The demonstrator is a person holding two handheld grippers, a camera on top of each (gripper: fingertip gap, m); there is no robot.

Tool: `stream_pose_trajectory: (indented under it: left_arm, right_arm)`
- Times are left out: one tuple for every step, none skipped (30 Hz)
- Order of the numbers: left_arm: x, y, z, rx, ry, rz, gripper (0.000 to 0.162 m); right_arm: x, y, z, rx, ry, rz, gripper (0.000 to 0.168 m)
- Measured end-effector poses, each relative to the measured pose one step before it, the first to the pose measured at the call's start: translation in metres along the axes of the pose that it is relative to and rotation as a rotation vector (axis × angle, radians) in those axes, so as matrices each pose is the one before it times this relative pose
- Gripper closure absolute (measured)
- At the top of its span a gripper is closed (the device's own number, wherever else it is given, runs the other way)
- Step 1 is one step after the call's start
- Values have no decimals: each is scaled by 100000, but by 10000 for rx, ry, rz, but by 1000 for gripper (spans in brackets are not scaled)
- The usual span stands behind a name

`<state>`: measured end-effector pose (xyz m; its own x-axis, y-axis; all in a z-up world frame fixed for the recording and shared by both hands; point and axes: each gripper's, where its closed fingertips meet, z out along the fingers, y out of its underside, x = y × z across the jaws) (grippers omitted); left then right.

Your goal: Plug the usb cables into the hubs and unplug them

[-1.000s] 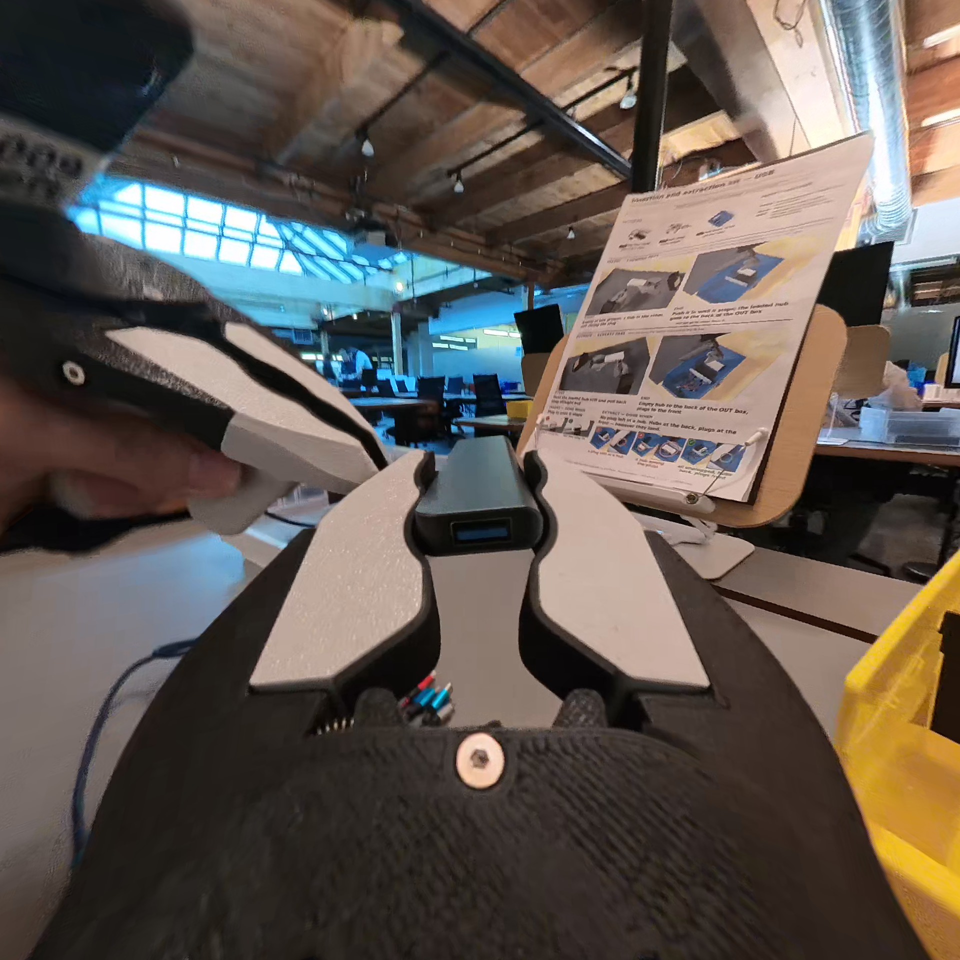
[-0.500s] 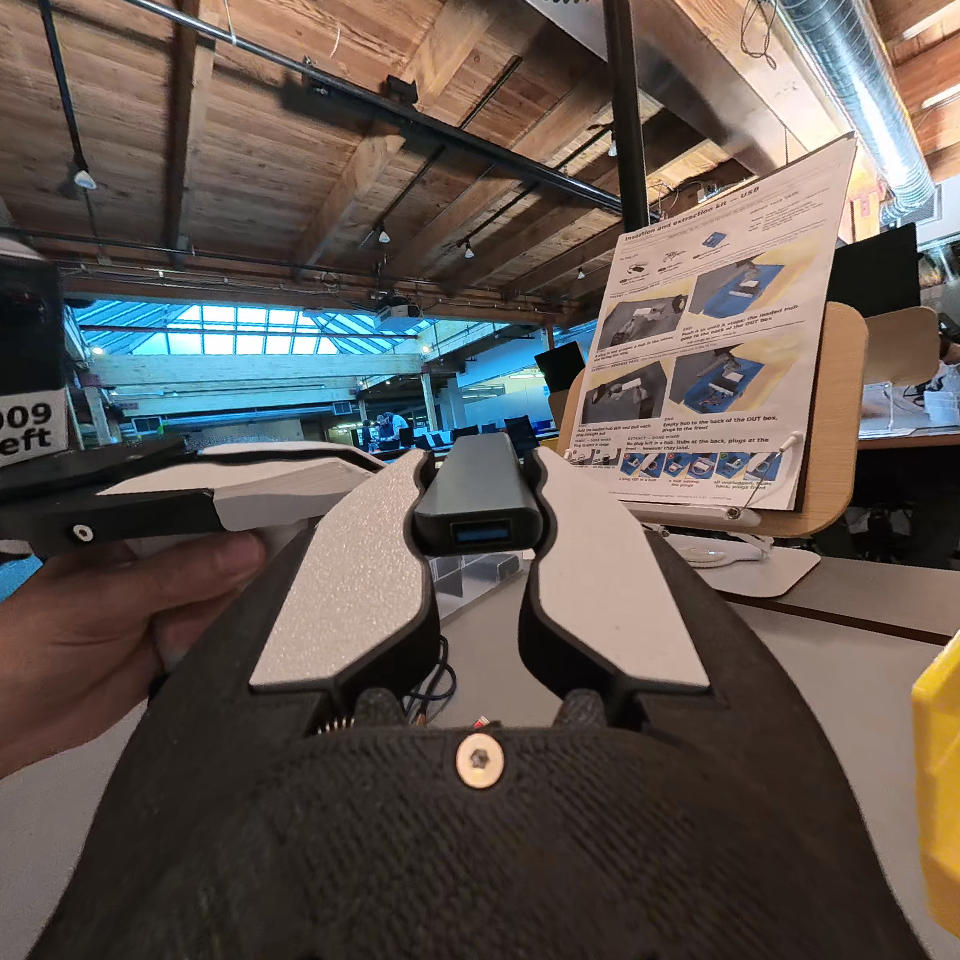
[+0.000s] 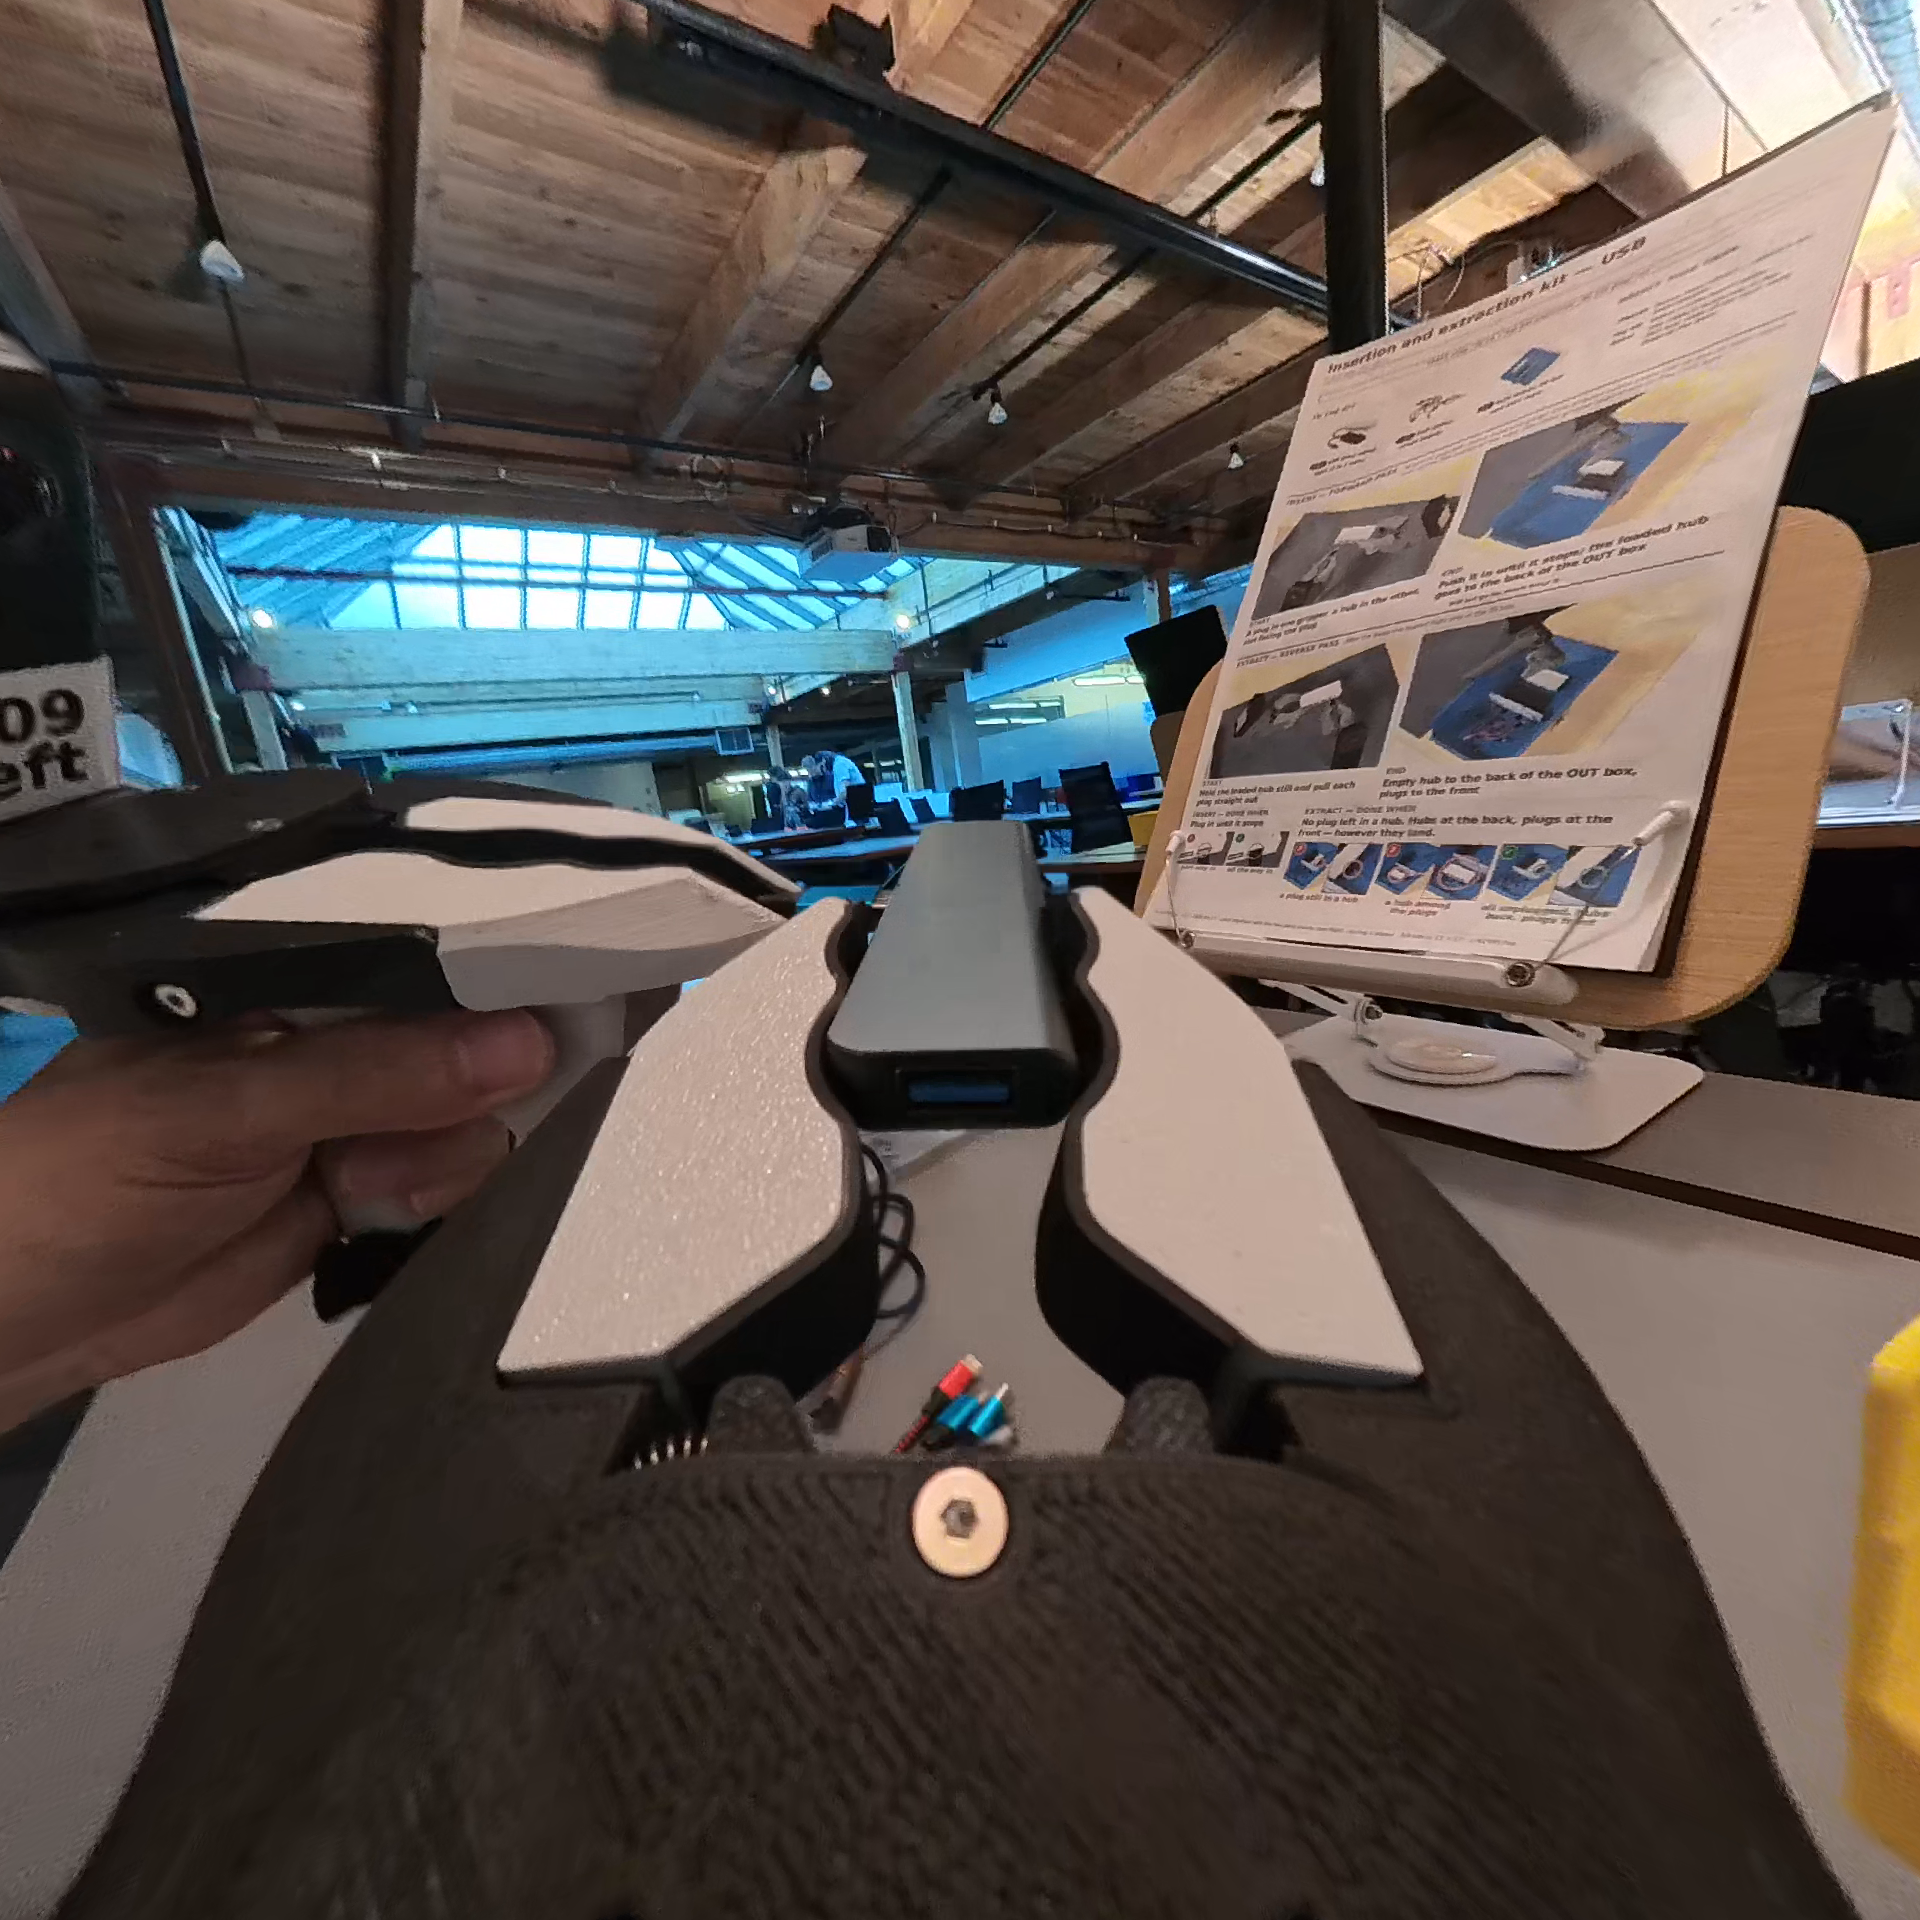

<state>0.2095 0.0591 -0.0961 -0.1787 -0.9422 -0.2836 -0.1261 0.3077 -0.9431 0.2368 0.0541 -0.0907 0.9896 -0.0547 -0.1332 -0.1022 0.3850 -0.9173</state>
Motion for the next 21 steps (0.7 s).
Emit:
stream_pose_trajectory:
  left_arm:
    - [-58, 201, 86, -114, 34, 43, 156]
    - [8, 120, 65, -28, 51, 13, 156]
    - [-18, 48, 15, 47, 26, -21, 156]
    - [-31, 29, 4, 40, 6, -52, 156]
    - [-48, 15, 28, 9, 4, -23, 156]
    - [-34, 26, 59, -14, 40, 20, 156]
    - [-2, -4, 58, 23, 88, 2, 156]
    - [-8, 5, 48, 42, 90, -26, 156]
    - [-4, 71, 30, 10, 62, 1, 156]
    - [-3, 61, -16, 40, 45, 44, 156]
    - [-1, -56, -110, 165, 43, 33, 156]
    - [3, -118, -175, 231, 45, -13, 156]
    - [23, -108, -167, 231, 40, -45, 156]
    - [94, -177, -183, 290, 77, -22, 156]
    - [181, -273, -193, 352, 122, -16, 156]
    - [213, -302, -237, 320, 99, -21, 155]
    - [154, -325, -248, 300, 31, 18, 155]
    - [114, -397, -261, 317, -4, 40, 155]
    - [84, -393, -225, 283, 3, 13, 155]
    - [51, -351, -168, 196, 5, -26, 155]
    - [21, -202, -105, 57, -5, -20, 155]
  right_arm:
    - [78, 186, 8, -122, 64, -213, 132]
    - [47, 80, -34, -50, 15, -93, 132]
    - [-3, 92, 11, -61, -42, 35, 132]
    - [-15, 64, 26, -27, 40, -51, 132]
    - [6, 60, 45, -55, 88, -116, 132]
    - [65, 5, 6, -56, 66, -138, 132]
    - [51, -13, -12, -29, -5, -70, 132]
    - [24, 30, -34, -22, -21, -26, 132]
    - [5, 67, -20, -30, 26, -85, 132]
    - [-33, 7, -5, 7, 12, -114, 132]
    - [-143, -141, -16, 70, -88, -65, 132]
    - [-188, -204, 0, 68, -89, -91, 132]
    - [-184, -209, 29, 54, 8, -248, 132]
    - [-193, -363, -33, 131, -4, -309, 132]
    - [-210, -527, -70, 164, -89, -273, 133]
    - [-278, -512, -33, 107, -55, -393, 133]
    - [-315, -520, -15, 149, 21, -493, 133]
    - [-257, -525, 7, 177, -8, -215, 133]
    - [-212, -456, 38, 178, -48, -34, 133]
    - [-165, -370, 28, 151, 1, -142, 133]
    - [-111, -223, 17, 67, 59, -285, 133]
